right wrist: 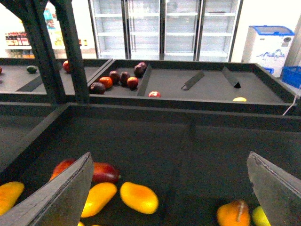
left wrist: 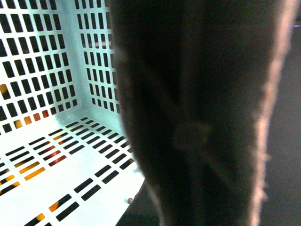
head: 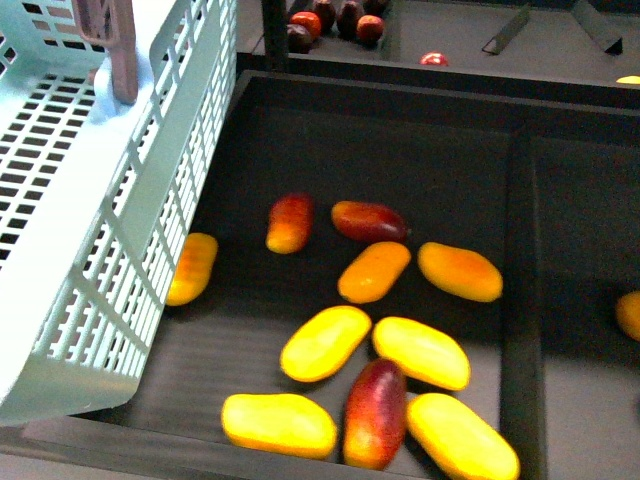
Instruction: Pick mango and avocado into basket
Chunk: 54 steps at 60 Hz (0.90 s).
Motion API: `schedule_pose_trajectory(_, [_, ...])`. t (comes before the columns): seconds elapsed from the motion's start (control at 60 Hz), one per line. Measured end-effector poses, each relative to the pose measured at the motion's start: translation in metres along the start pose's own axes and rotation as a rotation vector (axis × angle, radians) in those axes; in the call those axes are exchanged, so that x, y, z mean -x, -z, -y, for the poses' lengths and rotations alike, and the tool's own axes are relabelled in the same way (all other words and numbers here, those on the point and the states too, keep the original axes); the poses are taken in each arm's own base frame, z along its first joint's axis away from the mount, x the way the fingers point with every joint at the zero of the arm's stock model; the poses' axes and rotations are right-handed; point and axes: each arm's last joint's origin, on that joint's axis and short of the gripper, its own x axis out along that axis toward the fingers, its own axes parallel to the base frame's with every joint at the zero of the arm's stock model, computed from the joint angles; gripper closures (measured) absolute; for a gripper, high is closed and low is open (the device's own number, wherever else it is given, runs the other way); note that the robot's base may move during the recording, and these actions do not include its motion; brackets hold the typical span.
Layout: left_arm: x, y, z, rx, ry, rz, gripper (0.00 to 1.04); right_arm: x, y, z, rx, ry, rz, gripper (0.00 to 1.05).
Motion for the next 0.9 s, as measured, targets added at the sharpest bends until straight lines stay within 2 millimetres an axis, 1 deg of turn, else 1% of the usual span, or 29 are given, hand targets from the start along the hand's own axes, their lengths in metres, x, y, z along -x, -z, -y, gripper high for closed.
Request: schedule_pose_trajectory(0.9, [-0.0009, -0.0019, -0.0004, 0.002, -0.003, 0.012, 0.99, 0.0, 0.0001, -0.0001, 0.002, -0.005, 0.0, 0.08])
